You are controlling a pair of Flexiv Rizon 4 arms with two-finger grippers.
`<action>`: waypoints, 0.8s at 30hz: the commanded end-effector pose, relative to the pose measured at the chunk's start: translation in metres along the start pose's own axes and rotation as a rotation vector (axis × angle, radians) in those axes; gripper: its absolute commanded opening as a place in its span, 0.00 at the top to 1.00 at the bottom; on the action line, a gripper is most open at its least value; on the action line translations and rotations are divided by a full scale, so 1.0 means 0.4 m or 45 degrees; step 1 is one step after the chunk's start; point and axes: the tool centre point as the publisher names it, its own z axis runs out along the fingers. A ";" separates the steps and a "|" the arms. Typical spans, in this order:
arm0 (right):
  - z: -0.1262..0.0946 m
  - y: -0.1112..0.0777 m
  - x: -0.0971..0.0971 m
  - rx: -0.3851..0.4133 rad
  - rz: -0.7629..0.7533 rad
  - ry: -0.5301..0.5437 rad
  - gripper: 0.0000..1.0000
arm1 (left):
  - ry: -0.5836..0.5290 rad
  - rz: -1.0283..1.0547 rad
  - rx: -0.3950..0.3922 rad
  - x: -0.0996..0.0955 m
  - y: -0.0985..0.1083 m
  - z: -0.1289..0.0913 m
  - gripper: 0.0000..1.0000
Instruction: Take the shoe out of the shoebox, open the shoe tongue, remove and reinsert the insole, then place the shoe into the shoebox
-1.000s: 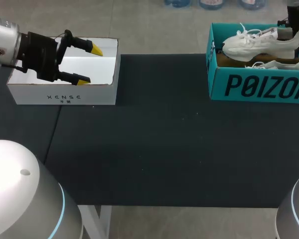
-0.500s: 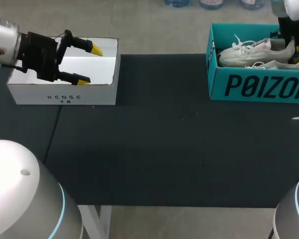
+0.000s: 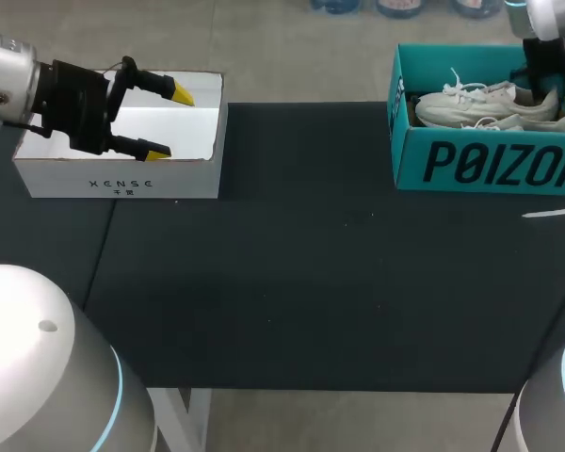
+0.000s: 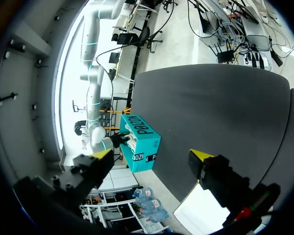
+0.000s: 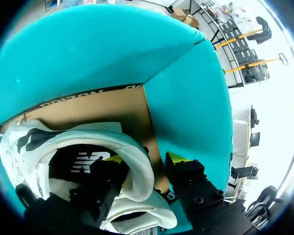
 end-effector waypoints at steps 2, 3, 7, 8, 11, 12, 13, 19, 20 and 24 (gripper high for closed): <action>-0.088 -0.048 -0.069 -0.015 -0.006 0.042 0.00 | 0.001 0.001 0.001 -0.001 0.003 0.002 0.00; -0.101 -0.059 -0.077 -0.015 -0.008 0.040 0.00 | 0.001 0.001 0.001 -0.001 0.003 0.002 0.00; -0.162 -0.115 -0.109 -0.036 -0.024 0.089 0.00 | 0.001 0.001 0.001 -0.001 0.003 0.002 0.00; -0.178 -0.130 -0.117 -0.029 -0.033 0.118 0.00 | 0.001 0.001 0.001 -0.001 0.003 0.002 0.00; -0.222 -0.174 -0.133 -0.055 -0.051 0.171 0.00 | 0.001 0.001 0.001 -0.001 0.003 0.002 0.00; -0.238 -0.187 -0.140 -0.060 -0.053 0.189 0.00 | 0.001 0.001 0.001 -0.001 0.003 0.002 0.00; -0.252 -0.197 -0.147 -0.062 -0.055 0.214 0.00 | 0.001 0.001 0.001 -0.001 0.003 0.002 0.00; -0.358 -0.266 -0.196 -0.191 -0.234 0.406 0.00 | 0.001 0.001 0.001 -0.001 0.003 0.002 0.00; -0.380 -0.286 -0.205 -0.279 -0.367 0.433 0.00 | 0.001 0.001 0.001 -0.001 0.003 0.002 0.00; -0.380 -0.286 -0.205 -0.279 -0.367 0.433 0.00 | 0.001 0.001 0.001 -0.001 0.003 0.002 0.00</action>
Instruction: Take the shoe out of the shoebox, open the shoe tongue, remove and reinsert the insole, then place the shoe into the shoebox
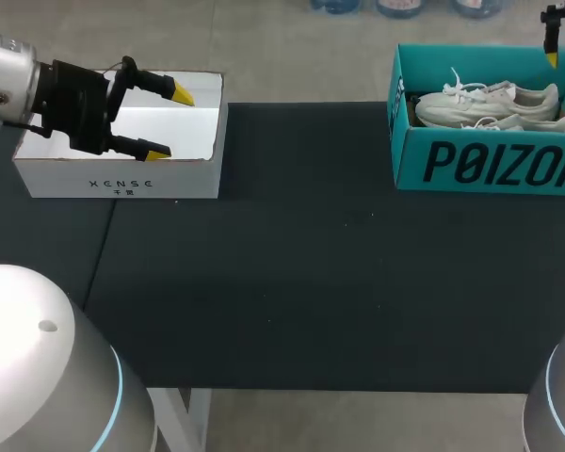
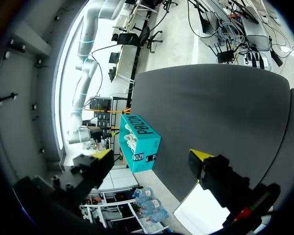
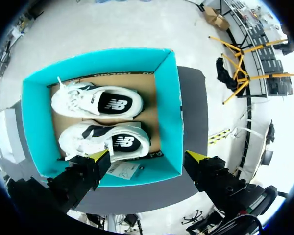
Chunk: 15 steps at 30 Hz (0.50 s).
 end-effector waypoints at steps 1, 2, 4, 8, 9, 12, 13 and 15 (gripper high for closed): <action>-0.028 -0.139 -0.011 -0.354 -0.127 0.044 0.00 | 0.001 0.001 0.001 -0.001 0.003 0.002 0.00; -0.028 -0.139 -0.011 -0.354 -0.127 0.044 0.00 | 0.001 0.001 0.001 -0.001 0.003 0.002 0.00; -0.028 -0.139 -0.011 -0.354 -0.127 0.044 0.00 | 0.001 0.001 0.001 -0.001 0.003 0.002 0.00; -0.028 -0.139 -0.011 -0.354 -0.127 0.044 0.00 | 0.001 0.001 0.001 -0.001 0.003 0.002 0.00; -0.028 -0.139 -0.011 -0.354 -0.127 0.044 0.00 | -0.010 -0.093 -0.063 -0.016 0.014 0.011 0.00; -0.028 -0.139 -0.011 -0.354 -0.127 0.044 0.00 | -0.011 -0.379 -0.372 -0.041 0.063 0.050 0.00; -0.031 -0.147 -0.008 -0.361 -0.091 0.053 0.00 | -0.008 -0.542 -0.473 -0.049 0.081 0.058 0.00; -0.037 -0.164 -0.005 -0.383 -0.036 0.044 0.00 | -0.046 -0.674 -0.587 -0.062 0.100 0.063 0.00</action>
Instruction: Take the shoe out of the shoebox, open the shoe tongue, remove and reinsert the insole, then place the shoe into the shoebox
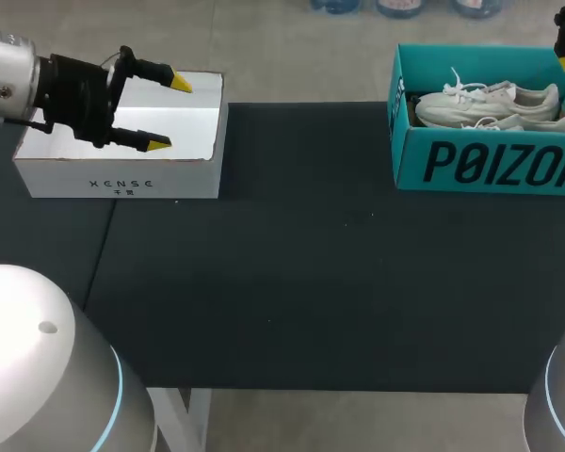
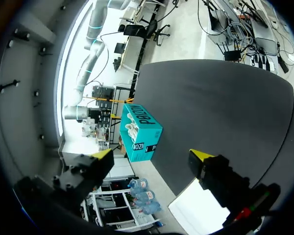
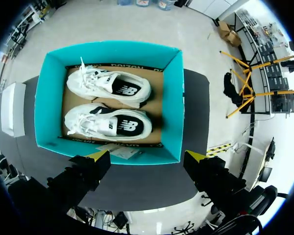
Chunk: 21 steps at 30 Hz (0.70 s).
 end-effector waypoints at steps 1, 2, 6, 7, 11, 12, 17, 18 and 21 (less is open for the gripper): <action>-0.011 -0.050 0.004 -0.280 0.057 0.013 0.00 | -0.033 -0.617 -0.519 -0.048 0.031 0.066 0.00; -0.013 -0.057 0.003 -0.287 0.083 0.005 0.00 | -0.053 -0.685 -0.546 -0.058 0.037 0.067 0.00; -0.018 -0.092 0.004 -0.294 0.093 -0.031 0.00 | -0.144 -0.947 -0.654 -0.092 0.064 0.065 0.00; -0.019 -0.103 0.006 -0.295 0.081 -0.033 0.00 | -0.158 -0.988 -0.673 -0.094 0.072 0.064 0.00; -0.016 -0.151 0.012 -0.280 0.057 -0.046 0.00 | -0.278 -1.274 -0.808 -0.096 0.106 0.054 0.00; -0.015 -0.159 0.013 -0.275 0.046 -0.050 0.00 | -0.295 -1.309 -0.803 -0.097 0.109 0.053 0.00; 0.005 -0.212 0.031 -0.232 0.003 -0.062 0.00 | -0.360 -1.296 -0.901 -0.102 0.114 0.042 0.00; 0.009 -0.215 0.033 -0.226 -0.001 -0.066 0.00 | -0.360 -1.296 -0.901 -0.102 0.114 0.042 0.00; 0.022 -0.225 0.047 -0.209 -0.017 -0.077 0.00 | -0.360 -1.296 -0.901 -0.102 0.114 0.042 0.00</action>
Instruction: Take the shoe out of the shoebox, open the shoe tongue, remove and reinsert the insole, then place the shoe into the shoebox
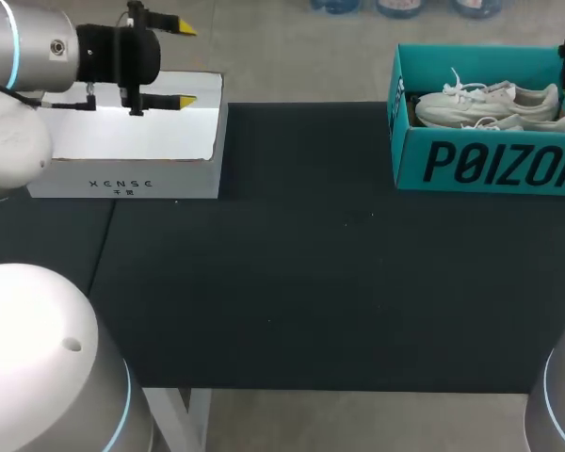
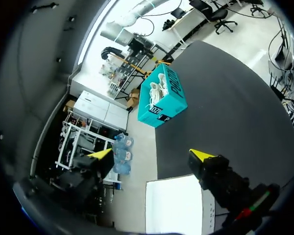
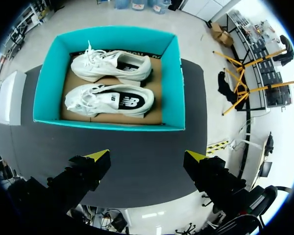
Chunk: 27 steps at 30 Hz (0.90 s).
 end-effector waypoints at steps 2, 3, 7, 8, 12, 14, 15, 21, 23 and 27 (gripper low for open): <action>0.013 -0.025 0.028 -0.151 -0.031 -0.018 0.00 | -0.240 -0.590 -0.469 0.016 -0.013 0.007 0.00; 0.011 -0.030 0.037 -0.161 -0.051 -0.027 0.00 | -0.240 -0.590 -0.469 0.016 -0.013 0.007 0.00; 0.003 -0.044 0.066 -0.175 -0.079 -0.074 0.00 | -0.064 -0.748 -0.541 0.018 -0.009 0.004 0.00; 0.000 -0.047 0.071 -0.175 -0.078 -0.081 0.00 | 0.051 -0.865 -0.625 0.014 -0.006 0.004 0.00; -0.014 -0.057 0.078 -0.145 -0.052 -0.084 0.00 | 0.122 -1.208 -0.730 -0.040 0.013 0.003 0.00; -0.017 -0.062 0.078 -0.122 -0.041 -0.072 0.00 | 0.207 -1.356 -0.726 -0.058 0.009 0.001 0.00; -0.017 -0.066 0.078 -0.097 -0.038 -0.062 0.00 | 0.236 -1.385 -0.734 -0.060 0.007 0.000 0.00; -0.015 -0.087 0.073 0.037 0.029 -0.013 0.00 | 0.384 -1.646 -0.818 -0.087 0.060 0.024 0.00; -0.013 -0.095 0.069 0.071 0.050 0.011 0.00 | 0.439 -1.733 -0.834 -0.086 0.077 0.031 0.00; -0.017 -0.113 0.066 0.091 0.101 0.053 0.00 | 0.518 -1.854 -0.911 -0.072 0.102 0.051 0.00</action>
